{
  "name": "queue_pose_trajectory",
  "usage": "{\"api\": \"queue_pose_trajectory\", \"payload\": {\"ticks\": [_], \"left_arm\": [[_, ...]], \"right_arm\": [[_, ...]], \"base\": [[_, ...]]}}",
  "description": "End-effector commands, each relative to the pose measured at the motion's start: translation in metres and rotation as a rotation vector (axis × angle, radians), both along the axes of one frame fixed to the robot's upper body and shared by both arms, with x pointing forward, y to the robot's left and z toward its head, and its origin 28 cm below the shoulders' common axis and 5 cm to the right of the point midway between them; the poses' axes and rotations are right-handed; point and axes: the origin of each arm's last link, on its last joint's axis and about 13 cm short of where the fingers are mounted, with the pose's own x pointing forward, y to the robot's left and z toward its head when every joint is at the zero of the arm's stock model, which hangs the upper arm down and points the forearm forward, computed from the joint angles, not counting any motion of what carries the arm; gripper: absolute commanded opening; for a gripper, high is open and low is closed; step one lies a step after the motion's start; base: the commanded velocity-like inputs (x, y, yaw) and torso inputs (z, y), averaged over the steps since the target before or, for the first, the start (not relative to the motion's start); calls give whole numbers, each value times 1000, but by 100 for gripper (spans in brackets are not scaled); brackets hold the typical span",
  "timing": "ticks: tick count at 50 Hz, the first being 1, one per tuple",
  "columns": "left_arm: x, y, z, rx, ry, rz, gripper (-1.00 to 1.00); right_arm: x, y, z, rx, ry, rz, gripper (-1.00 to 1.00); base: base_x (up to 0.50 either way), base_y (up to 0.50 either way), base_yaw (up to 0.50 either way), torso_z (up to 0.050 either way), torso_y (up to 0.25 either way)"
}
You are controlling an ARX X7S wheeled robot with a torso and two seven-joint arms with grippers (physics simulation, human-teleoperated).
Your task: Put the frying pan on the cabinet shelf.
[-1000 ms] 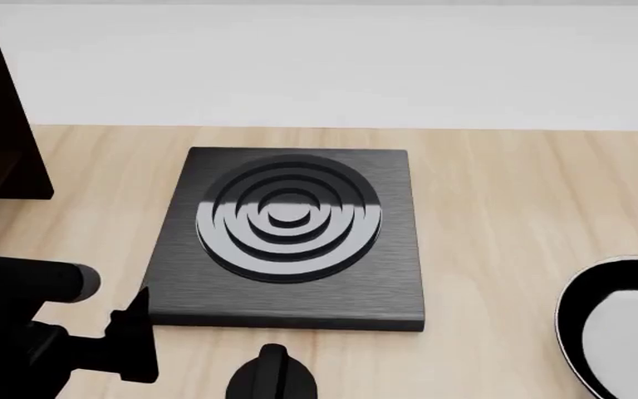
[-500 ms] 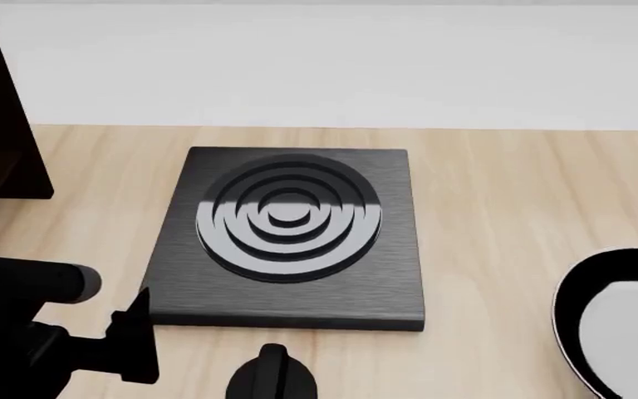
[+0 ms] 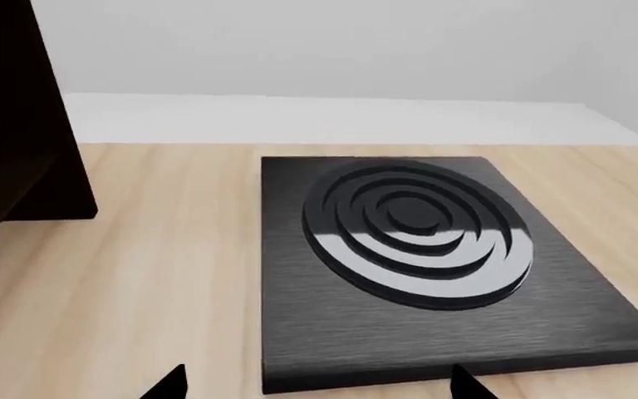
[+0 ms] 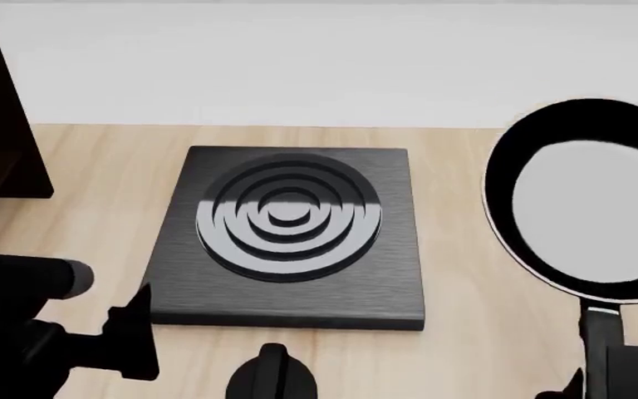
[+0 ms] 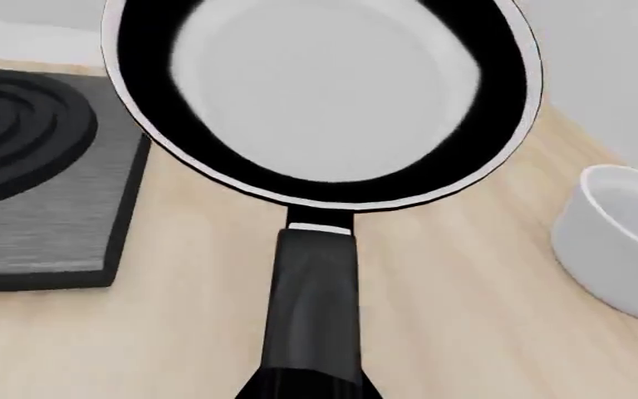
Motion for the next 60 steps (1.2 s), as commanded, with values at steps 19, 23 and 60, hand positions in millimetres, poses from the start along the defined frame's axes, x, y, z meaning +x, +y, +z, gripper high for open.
{"api": "queue_pose_trajectory", "payload": {"ticks": [19, 23, 60], "left_arm": [[-26, 24, 32, -400, 52, -156, 100], [-34, 26, 38, -396, 47, -210, 100], [-58, -20, 64, -570, 132, -414, 100]], "right_arm": [[3, 46, 57, -4, -310, 373, -100], [3, 52, 55, -2, -326, 408, -100], [0, 74, 37, -102, -385, 619, -100]], "base": [[0, 0, 0, 0, 1], [0, 0, 0, 0, 3], [0, 0, 0, 0, 1]]}}
